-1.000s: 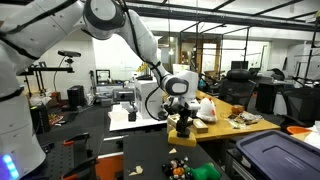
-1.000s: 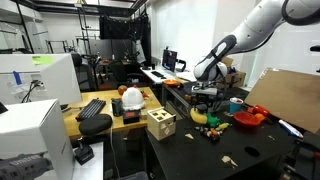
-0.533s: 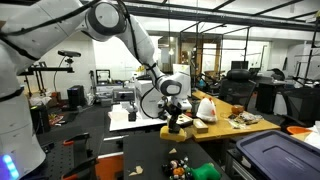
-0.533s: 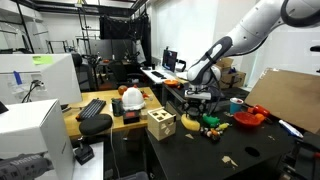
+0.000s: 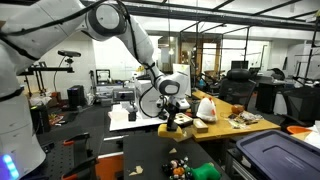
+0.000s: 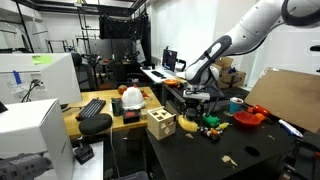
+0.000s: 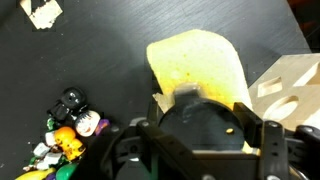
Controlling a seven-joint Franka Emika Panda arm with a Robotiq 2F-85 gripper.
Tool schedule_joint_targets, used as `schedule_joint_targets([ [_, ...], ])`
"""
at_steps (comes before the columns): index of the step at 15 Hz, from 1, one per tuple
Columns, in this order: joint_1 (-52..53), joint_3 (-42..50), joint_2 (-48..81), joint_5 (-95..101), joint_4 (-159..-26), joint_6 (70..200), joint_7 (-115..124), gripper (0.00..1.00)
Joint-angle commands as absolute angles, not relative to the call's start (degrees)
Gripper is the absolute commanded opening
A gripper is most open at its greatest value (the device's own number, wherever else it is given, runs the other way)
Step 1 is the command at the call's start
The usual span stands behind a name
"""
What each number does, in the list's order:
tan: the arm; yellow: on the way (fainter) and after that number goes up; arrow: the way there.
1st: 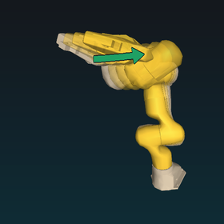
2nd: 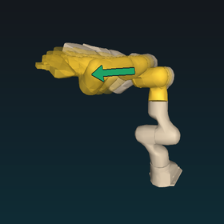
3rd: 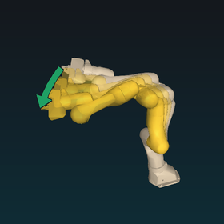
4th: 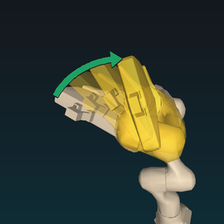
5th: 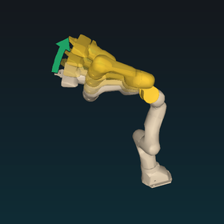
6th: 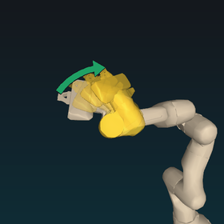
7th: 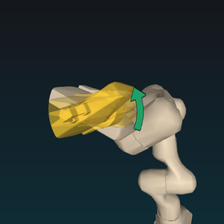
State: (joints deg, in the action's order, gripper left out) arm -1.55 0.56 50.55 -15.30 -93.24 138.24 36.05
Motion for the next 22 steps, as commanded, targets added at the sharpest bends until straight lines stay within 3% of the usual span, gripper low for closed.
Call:
schedule_joint_targets([
  [1, -0.71, 1.56, 50.69, -16.42, -92.98, 137.95, 35.40, 0.75],
  [3, -0.70, 1.55, 50.69, -16.42, -92.98, 137.95, 35.40, 0.75],
  [4, -0.71, 1.55, 50.69, -16.42, -92.98, 137.95, 35.40, 0.50],
  [15, 0.43, 5.07, 60.09, -17.37, -84.44, 147.61, 45.03, 0.50],
  [22, 3.10, 11.33, 68.36, -15.00, -74.34, 146.42, 61.12, 0.50],
])
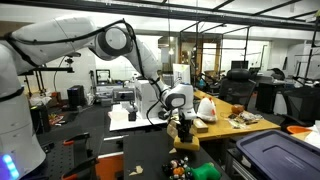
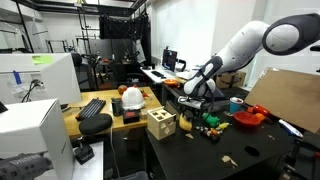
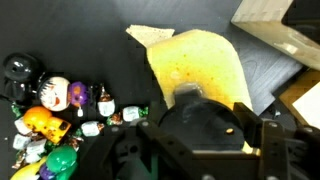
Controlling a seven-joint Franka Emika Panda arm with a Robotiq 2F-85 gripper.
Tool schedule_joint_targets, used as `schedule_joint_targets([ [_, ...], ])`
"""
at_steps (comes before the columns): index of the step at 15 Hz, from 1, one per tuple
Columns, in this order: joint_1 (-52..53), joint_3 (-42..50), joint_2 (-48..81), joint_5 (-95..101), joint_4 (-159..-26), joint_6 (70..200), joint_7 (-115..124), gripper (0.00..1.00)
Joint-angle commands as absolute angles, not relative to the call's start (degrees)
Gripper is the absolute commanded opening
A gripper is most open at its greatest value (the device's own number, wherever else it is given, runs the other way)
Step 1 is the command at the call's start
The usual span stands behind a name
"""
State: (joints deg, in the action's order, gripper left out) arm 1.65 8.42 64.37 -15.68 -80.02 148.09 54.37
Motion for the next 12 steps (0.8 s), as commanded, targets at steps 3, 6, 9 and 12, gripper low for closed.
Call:
schedule_joint_targets([
  [3, 3.67, 13.56, 71.36, -13.50, -70.64, 144.01, 67.44, 0.50],
  [6, 3.26, 14.93, 73.43, -11.46, -67.88, 140.52, 72.29, 0.50],
  [9, 2.38, 15.91, 74.37, -9.48, -65.93, 136.96, 76.22, 0.50],
  [12, 1.07, 16.00, 73.86, -7.83, -66.24, 133.42, 78.15, 0.50],
])
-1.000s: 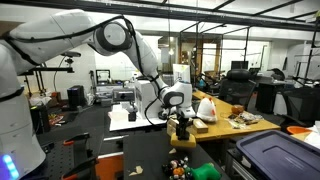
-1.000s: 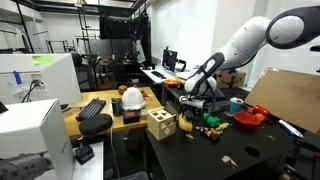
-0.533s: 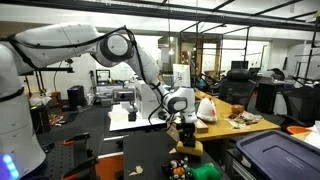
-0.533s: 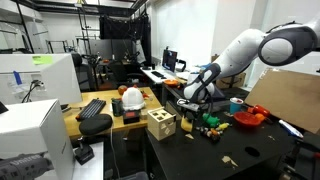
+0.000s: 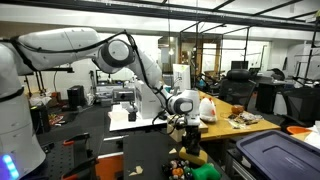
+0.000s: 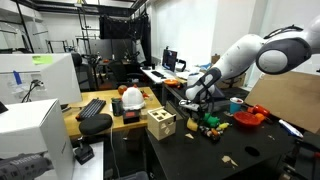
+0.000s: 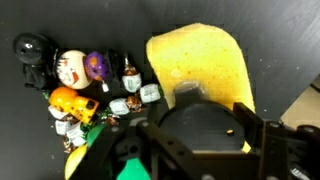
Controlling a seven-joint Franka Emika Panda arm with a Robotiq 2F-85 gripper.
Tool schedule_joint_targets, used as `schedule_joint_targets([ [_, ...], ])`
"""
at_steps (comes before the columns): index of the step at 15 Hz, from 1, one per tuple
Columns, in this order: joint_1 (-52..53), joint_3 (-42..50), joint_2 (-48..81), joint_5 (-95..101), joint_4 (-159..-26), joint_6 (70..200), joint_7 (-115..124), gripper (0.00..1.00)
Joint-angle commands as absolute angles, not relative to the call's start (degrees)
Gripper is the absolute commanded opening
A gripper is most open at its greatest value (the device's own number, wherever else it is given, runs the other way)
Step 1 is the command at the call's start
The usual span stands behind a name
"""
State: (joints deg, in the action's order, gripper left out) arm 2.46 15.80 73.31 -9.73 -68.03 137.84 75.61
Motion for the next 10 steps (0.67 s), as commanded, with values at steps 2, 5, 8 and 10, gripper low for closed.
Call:
schedule_joint_targets([
  [2, 0.33, 15.60, 73.02, -7.19, -67.44, 132.15, 77.84, 0.50],
  [5, 0.64, 16.65, 71.68, -8.52, -70.26, 132.26, 77.36, 0.50],
  [8, 0.42, 17.21, 70.51, -8.88, -72.63, 132.44, 77.72, 0.50],
  [10, -0.18, 17.13, 69.99, -9.47, -73.78, 132.24, 77.86, 0.50],
])
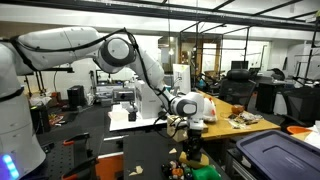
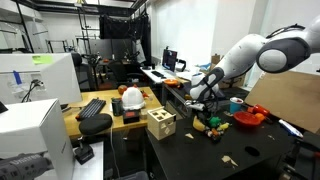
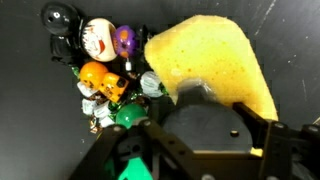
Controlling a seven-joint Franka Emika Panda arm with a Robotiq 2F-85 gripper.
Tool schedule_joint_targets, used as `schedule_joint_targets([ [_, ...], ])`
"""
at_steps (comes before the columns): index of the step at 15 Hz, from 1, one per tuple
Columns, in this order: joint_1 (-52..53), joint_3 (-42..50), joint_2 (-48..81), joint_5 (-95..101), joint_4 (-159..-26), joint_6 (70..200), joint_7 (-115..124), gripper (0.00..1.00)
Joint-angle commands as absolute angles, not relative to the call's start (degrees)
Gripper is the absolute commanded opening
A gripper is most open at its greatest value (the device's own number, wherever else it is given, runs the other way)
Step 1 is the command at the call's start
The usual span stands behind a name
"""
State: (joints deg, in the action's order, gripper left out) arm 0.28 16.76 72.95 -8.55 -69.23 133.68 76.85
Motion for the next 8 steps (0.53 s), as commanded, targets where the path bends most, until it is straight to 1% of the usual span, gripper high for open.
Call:
schedule_joint_targets([
  [1, -0.45, 17.16, 69.92, -9.82, -74.13, 132.06, 77.83, 0.50],
  [8, -3.24, 16.13, 69.77, -9.71, -74.53, 130.51, 79.30, 0.50],
])
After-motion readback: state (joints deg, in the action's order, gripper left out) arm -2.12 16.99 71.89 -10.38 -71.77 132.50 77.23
